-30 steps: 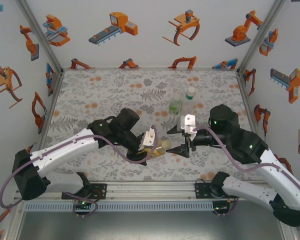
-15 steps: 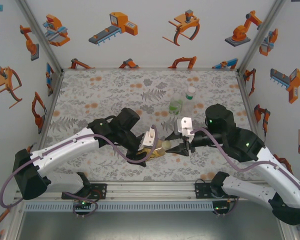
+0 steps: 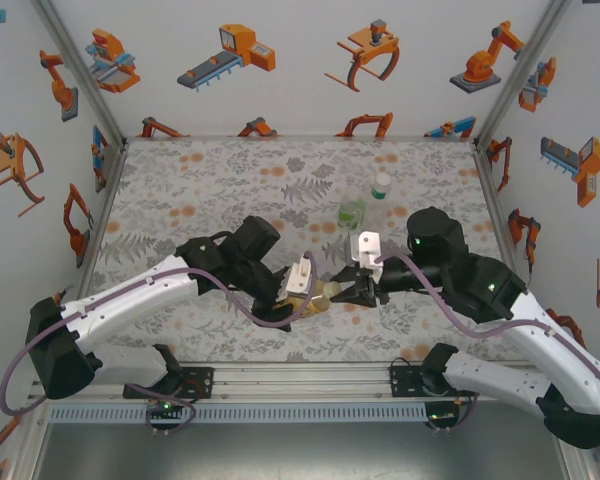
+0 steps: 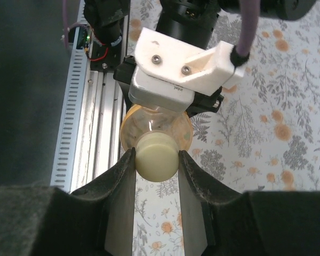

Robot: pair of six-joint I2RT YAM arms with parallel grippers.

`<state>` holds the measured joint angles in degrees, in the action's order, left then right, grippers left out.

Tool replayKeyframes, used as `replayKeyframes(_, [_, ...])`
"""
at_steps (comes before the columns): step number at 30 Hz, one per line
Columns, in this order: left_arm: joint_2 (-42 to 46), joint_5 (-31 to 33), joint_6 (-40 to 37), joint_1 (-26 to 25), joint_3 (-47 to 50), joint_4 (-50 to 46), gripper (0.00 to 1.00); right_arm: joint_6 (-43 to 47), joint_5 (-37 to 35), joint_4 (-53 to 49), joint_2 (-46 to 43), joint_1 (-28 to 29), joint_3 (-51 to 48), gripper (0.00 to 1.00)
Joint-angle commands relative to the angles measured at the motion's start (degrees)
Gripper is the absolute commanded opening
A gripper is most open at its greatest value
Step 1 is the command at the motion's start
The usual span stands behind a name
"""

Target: Screw on the bottle caps

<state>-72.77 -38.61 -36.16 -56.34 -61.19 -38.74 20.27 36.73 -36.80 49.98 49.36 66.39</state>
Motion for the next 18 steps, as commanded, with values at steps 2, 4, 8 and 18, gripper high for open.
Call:
replayKeyframes(2, [1.3, 9.2, 3.0, -0.4, 0.5, 4.7, 0.00, -13.0, -9.3, 6.5, 0.3, 0.3, -2.0, 0.00])
replayKeyframes(4, [2.2, 11.5, 3.8, -0.4, 1.6, 7.2, 0.00, -21.5, -17.8, 8.8, 0.7, 0.3, -3.0, 0.00])
replayKeyframes(8, [3.4, 17.5, 6.1, -0.4, 3.6, 12.5, 0.00, -36.9, -33.2, 6.0, 3.0, 0.3, -1.7, 0.00])
replayKeyframes(18, [3.6, 29.5, 12.2, -0.4, 7.0, 25.0, 0.00, -68.4, -42.6, 11.5, 2.4, 0.3, -6.7, 0.00])
